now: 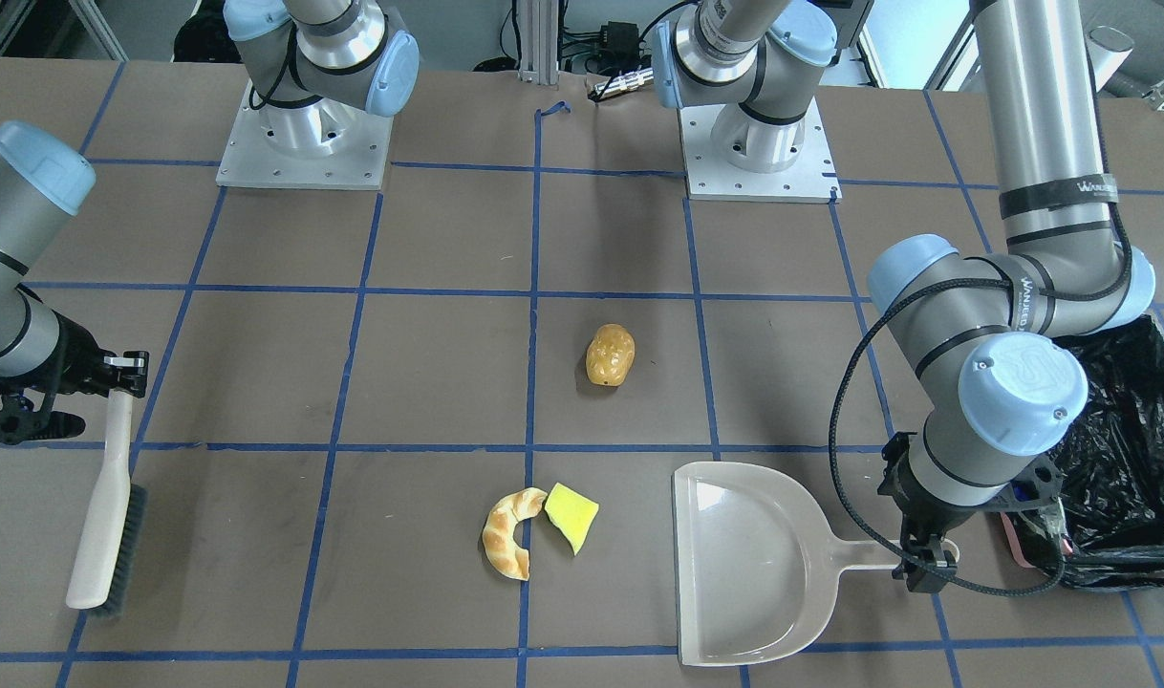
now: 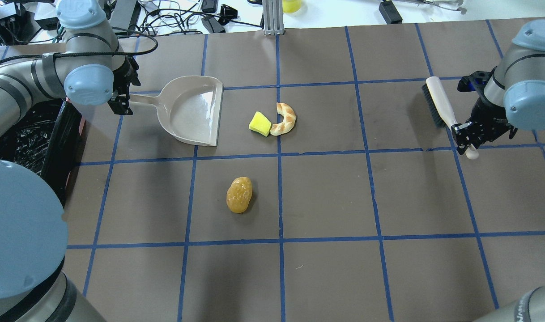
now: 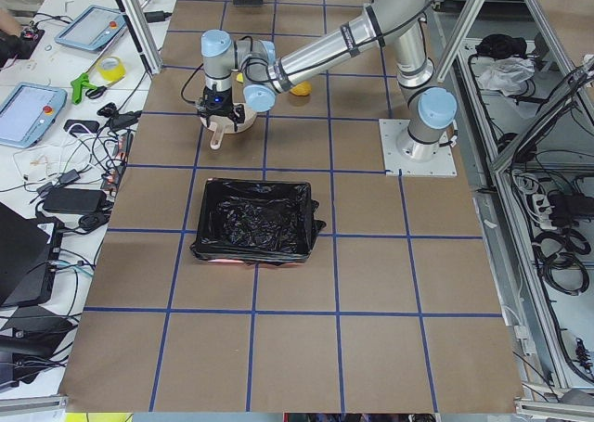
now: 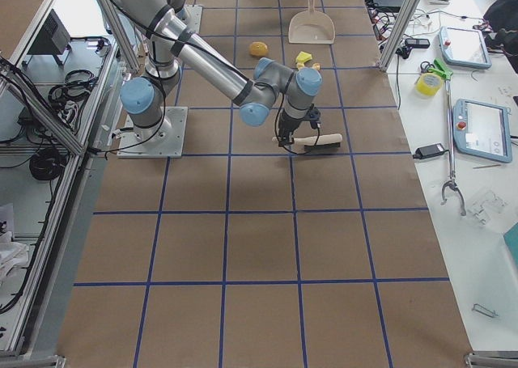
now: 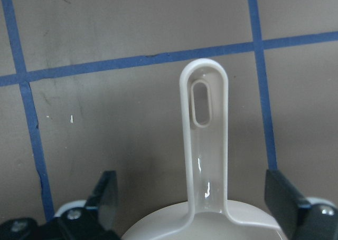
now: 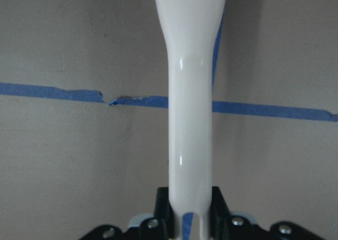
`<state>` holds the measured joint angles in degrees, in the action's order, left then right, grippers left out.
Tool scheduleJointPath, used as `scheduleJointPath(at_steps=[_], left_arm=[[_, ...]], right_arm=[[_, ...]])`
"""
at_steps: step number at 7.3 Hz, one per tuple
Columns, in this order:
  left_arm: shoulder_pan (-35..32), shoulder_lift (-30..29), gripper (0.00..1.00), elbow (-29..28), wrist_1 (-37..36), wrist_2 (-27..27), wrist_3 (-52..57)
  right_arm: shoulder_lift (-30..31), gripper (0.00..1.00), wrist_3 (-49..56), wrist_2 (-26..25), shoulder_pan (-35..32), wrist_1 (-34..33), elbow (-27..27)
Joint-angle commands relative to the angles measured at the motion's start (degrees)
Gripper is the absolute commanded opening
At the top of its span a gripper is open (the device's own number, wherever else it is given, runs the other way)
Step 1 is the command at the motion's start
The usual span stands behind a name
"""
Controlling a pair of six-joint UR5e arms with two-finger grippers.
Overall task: Sweep and dump trash into bin
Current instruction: 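Lift the white brush with the right gripper and carry it toward the sponge and roll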
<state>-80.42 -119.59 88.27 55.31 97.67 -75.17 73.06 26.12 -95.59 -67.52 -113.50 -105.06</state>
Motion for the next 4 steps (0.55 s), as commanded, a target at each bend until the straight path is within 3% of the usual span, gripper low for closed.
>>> scheduleJointPath(at_steps=[1, 4], left_arm=[[0.0, -2.39, 0.99, -3.0, -0.03, -0.02, -0.85], [0.0, -4.07, 0.99, -3.36, -0.03, -0.11, -1.12]], right_arm=[[2.16, 0.06, -7.63, -1.43, -5.65, 2.04, 0.29], [2.52, 0.02, -29.2, -1.53, -20.23, 6.18, 0.46]])
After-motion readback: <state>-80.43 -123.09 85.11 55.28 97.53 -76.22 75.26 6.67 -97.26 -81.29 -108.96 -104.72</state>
